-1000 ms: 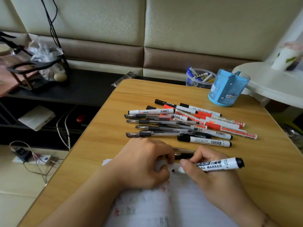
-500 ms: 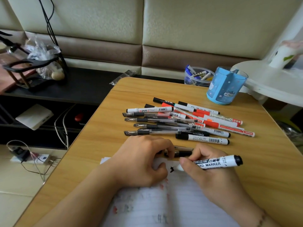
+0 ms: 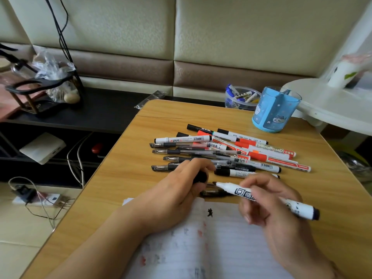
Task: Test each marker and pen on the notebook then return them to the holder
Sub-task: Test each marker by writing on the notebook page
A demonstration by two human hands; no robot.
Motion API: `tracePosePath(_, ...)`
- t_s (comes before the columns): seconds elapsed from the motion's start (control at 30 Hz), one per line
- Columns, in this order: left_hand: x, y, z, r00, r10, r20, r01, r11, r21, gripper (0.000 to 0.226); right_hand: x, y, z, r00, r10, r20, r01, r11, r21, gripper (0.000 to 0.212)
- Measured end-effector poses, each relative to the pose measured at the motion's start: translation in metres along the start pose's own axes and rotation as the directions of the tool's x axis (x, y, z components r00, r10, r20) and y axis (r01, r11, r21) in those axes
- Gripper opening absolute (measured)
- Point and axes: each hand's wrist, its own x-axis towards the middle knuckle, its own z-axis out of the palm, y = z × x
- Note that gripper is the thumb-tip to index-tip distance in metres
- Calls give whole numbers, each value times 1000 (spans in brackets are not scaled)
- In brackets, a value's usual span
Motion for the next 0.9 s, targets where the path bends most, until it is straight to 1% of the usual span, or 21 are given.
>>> tracePosePath(0.1, 3, -1, 2, 999, -21, -50, 20, 999, -29, 51, 0, 0, -4, 998, -27, -52, 29, 999, 45, 28)
tracePosePath(0.17, 4, 0, 1, 996, -18, -90, 15, 999, -38, 58, 1, 1, -5, 998, -28, -63, 32, 998, 54, 23)
tracePosePath(0.23, 3, 2, 0, 994, -20, -105, 16, 999, -41, 62, 1, 0, -4, 999, -22, -43, 24, 999, 35, 18)
tracePosePath(0.3, 3, 4, 0, 994, -5, -109, 3, 1000, -20, 66, 2, 0, -4, 999, -22, -27, 22, 1000, -20, 21)
tracePosePath(0.4, 2, 6, -1, 992, 22, -122, -25, 999, -23, 65, 2, -1, -4, 999, -31, -42, 29, 998, -59, 26)
tracePosePath(0.47, 2, 7, -2, 994, 45, -104, -49, 998, -35, 62, 2, -2, -5, 999, -28, -47, 24, 997, -72, 28)
tracePosePath(0.63, 2, 14, -1, 990, 127, -56, -129, 991, -38, 52, 3, -5, -5, 1000, 3, -14, -4, 996, -91, 29)
tracePosePath(0.7, 2, 16, 0, 987, 149, -57, -151, 988, -28, 50, 2, -7, -5, 1000, 23, 0, -23, 996, -83, 35)
tracePosePath(0.77, 2, 16, 1, 984, 164, -65, -166, 986, -12, 52, 2, -8, -6, 999, 41, 12, -40, 996, -75, 39)
tracePosePath(0.9, 0, 17, 0, 980, 185, -74, -185, 983, 6, 53, 0, -8, -4, 999, 42, 23, -39, 996, -84, 31)
